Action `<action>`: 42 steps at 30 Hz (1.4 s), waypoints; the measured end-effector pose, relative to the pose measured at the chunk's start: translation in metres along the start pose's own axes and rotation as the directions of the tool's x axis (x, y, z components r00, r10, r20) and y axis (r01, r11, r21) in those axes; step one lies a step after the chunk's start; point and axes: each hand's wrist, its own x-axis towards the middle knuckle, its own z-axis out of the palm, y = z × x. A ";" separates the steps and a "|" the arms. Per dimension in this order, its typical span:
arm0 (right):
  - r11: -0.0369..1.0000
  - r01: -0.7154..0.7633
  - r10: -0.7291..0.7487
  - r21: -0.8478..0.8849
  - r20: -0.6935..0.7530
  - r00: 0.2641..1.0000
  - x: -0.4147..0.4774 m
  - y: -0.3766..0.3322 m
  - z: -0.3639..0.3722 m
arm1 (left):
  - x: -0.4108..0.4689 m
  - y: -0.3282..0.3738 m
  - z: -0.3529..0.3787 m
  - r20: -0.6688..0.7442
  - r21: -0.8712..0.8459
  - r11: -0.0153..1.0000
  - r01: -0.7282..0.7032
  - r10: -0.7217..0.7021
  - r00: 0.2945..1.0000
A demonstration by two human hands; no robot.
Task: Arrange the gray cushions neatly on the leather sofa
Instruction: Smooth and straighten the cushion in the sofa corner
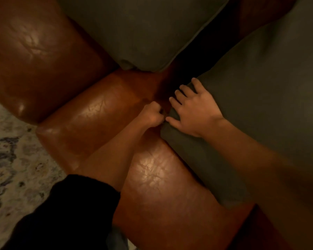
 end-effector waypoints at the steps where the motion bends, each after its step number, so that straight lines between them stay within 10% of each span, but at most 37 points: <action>1: 1.000 -0.003 0.003 -0.003 -0.004 1.000 0.000 0.001 0.001 | 0.001 -0.004 0.001 -0.035 -0.013 1.000 -0.017 0.017 0.999; 11: 0.999 -0.008 0.011 0.035 -0.084 0.996 -0.017 0.014 0.010 | 0.000 -0.028 0.014 -0.205 -0.744 0.666 0.053 -0.302 0.931; 28: 0.999 -0.007 0.012 0.050 -0.085 0.996 -0.034 0.011 0.003 | -0.038 -0.046 0.024 -0.362 -0.684 0.709 -0.171 -0.126 0.924; 32: 0.999 -0.003 0.007 0.048 -0.084 0.996 -0.035 0.010 0.004 | -0.048 -0.051 0.021 -0.142 -0.819 0.572 -0.051 -0.115 0.983; 38: 0.999 -0.007 0.012 0.051 -0.107 0.994 -0.036 0.011 0.006 | -0.042 -0.050 0.000 -0.236 -0.666 0.744 -0.049 -0.148 0.961; 42: 0.998 -0.009 0.016 0.058 -0.109 0.994 -0.035 0.009 0.006 | -0.045 -0.041 0.009 -0.025 -0.807 0.569 0.160 -0.303 0.953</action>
